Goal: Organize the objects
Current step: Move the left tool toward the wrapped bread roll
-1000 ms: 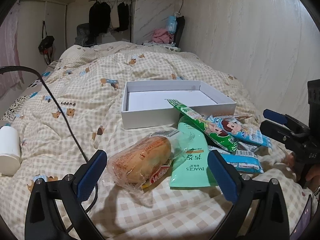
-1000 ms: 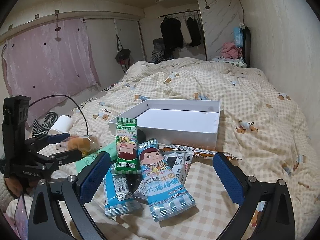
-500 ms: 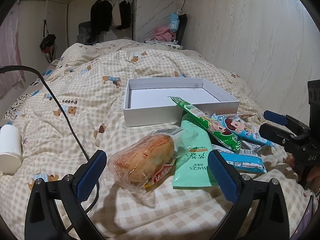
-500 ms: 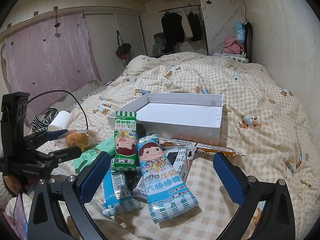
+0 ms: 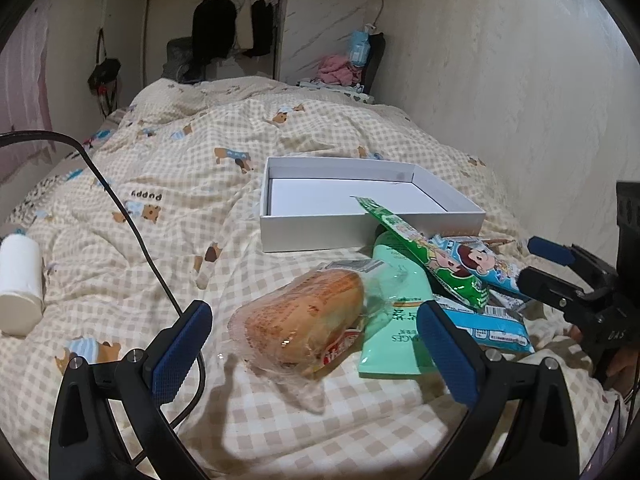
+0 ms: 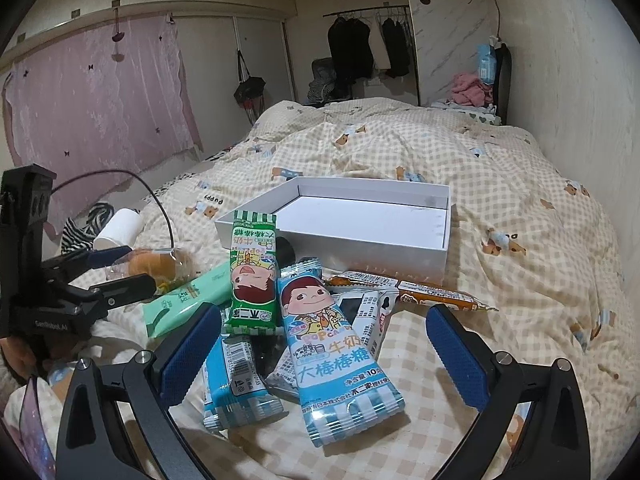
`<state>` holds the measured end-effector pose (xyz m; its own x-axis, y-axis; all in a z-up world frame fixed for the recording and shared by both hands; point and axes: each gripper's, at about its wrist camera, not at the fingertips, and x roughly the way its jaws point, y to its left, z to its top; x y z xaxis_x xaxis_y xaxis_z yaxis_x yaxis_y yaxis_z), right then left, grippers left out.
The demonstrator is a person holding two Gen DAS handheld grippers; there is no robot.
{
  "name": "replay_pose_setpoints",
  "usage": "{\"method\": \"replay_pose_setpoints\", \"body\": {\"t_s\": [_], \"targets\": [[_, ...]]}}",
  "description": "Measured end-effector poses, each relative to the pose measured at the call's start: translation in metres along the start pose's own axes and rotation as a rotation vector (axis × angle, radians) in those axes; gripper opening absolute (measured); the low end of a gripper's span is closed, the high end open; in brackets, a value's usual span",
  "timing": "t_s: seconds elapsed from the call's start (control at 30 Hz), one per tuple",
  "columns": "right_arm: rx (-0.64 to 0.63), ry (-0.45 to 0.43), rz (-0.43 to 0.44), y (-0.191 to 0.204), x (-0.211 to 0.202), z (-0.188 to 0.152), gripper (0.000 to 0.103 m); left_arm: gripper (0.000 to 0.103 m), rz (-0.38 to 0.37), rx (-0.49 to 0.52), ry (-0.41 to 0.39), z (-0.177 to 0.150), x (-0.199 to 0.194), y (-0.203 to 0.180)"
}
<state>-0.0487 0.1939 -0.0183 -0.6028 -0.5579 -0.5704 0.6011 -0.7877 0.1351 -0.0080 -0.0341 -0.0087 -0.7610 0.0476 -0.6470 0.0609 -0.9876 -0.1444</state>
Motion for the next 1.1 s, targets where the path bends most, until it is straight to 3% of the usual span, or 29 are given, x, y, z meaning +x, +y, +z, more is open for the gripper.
{"method": "replay_pose_setpoints", "body": {"t_s": [0.13,0.47,0.57,0.7,0.93,1.1], "targets": [[0.012,0.004,0.0,-0.002,0.001,0.0,0.103,0.102,0.09,-0.036,0.066,0.0,0.012,0.007],[0.019,0.022,0.013,-0.004,0.005,0.0,0.103,0.102,0.038,-0.078,0.065,-0.001,0.013,0.017],[0.018,0.028,0.025,-0.004,0.008,-0.001,0.103,0.102,-0.047,-0.124,0.077,-0.001,0.019,0.025],[0.02,0.038,0.028,-0.004,0.01,-0.001,0.103,0.102,-0.083,-0.184,0.143,-0.002,0.033,0.035],[0.02,0.034,0.031,-0.005,0.011,-0.001,0.103,0.102,-0.121,-0.166,0.097,-0.002,0.023,0.033],[0.021,0.037,0.031,-0.003,0.01,-0.002,0.103,0.102,-0.095,-0.142,0.04,0.001,0.005,0.028]]}}
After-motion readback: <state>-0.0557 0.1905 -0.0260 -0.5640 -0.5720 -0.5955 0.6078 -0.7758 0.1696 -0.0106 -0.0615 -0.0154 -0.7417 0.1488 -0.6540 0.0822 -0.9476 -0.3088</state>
